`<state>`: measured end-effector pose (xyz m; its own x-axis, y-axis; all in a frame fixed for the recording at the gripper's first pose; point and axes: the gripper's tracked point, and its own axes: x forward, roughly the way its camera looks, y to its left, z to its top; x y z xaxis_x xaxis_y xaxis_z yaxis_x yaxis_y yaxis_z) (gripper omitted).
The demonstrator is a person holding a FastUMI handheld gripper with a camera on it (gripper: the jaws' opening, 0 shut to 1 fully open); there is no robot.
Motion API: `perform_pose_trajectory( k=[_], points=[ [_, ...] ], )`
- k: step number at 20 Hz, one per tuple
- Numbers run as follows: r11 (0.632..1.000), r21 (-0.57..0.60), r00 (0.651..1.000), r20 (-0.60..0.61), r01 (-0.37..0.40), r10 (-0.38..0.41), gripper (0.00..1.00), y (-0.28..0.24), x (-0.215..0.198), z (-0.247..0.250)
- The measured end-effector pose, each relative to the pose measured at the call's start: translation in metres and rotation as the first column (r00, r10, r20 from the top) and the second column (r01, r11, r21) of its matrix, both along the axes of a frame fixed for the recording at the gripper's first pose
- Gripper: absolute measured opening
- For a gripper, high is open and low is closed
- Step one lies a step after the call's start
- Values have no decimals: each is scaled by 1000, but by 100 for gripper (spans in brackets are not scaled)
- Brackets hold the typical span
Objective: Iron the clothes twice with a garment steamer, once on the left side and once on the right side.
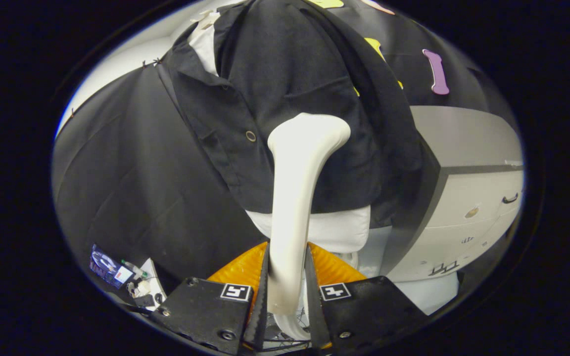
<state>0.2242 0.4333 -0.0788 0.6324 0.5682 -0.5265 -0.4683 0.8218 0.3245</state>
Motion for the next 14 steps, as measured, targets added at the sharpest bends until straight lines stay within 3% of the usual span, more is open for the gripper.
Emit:
perform_pose_trajectory(
  k=[9,14],
  points=[
    [998,-60,998,-67,-14,10,37,-5,-12,-49],
    [998,-55,999,-48,-25,22,37,-6,-17,-38]
  ],
)
